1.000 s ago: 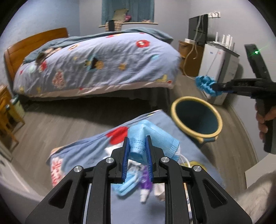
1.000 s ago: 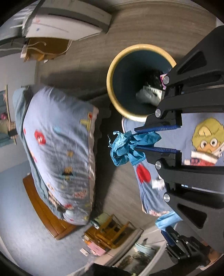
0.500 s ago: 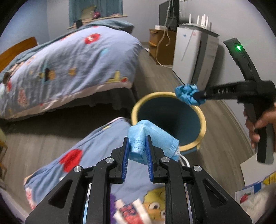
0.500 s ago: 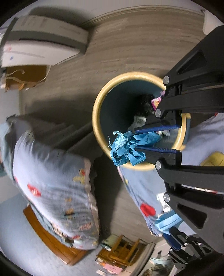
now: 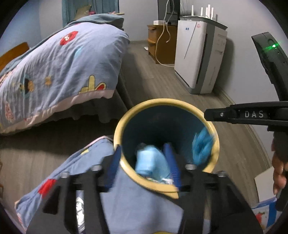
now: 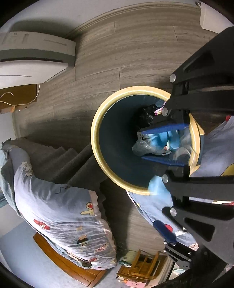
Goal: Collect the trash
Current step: 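Carry the mask and glove over the bin and open both grippers, then move both grippers back over the remaining trash on the pillow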
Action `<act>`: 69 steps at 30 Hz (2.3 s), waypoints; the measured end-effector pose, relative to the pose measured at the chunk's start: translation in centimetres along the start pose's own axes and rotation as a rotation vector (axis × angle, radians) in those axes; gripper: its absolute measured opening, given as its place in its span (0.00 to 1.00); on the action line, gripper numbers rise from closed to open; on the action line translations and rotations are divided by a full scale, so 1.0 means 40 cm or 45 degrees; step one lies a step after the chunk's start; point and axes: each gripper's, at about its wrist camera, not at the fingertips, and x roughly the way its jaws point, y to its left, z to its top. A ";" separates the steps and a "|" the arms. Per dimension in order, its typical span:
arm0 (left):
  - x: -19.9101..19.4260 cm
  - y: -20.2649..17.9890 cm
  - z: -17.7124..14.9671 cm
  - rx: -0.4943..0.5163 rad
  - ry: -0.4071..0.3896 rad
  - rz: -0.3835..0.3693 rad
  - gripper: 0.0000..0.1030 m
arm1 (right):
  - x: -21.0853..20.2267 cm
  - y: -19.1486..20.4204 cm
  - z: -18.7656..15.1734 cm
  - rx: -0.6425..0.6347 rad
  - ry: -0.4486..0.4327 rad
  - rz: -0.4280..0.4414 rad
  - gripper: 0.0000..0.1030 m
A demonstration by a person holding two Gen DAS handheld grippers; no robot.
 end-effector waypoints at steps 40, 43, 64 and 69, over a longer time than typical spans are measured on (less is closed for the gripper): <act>-0.447 0.427 -0.279 -0.306 -0.061 0.299 0.93 | -0.054 0.319 -0.050 -0.336 -0.131 -0.006 0.94; -0.464 0.474 -0.322 -0.374 -0.070 0.335 0.94 | -0.027 0.353 -0.082 -0.367 -0.072 0.021 0.94; -0.270 0.505 -0.525 -0.265 0.254 0.265 0.92 | 0.143 0.533 -0.313 -0.529 0.326 0.047 0.94; -0.219 0.478 -0.543 -0.197 0.329 0.218 0.89 | 0.179 0.480 -0.388 -0.397 0.471 0.024 0.83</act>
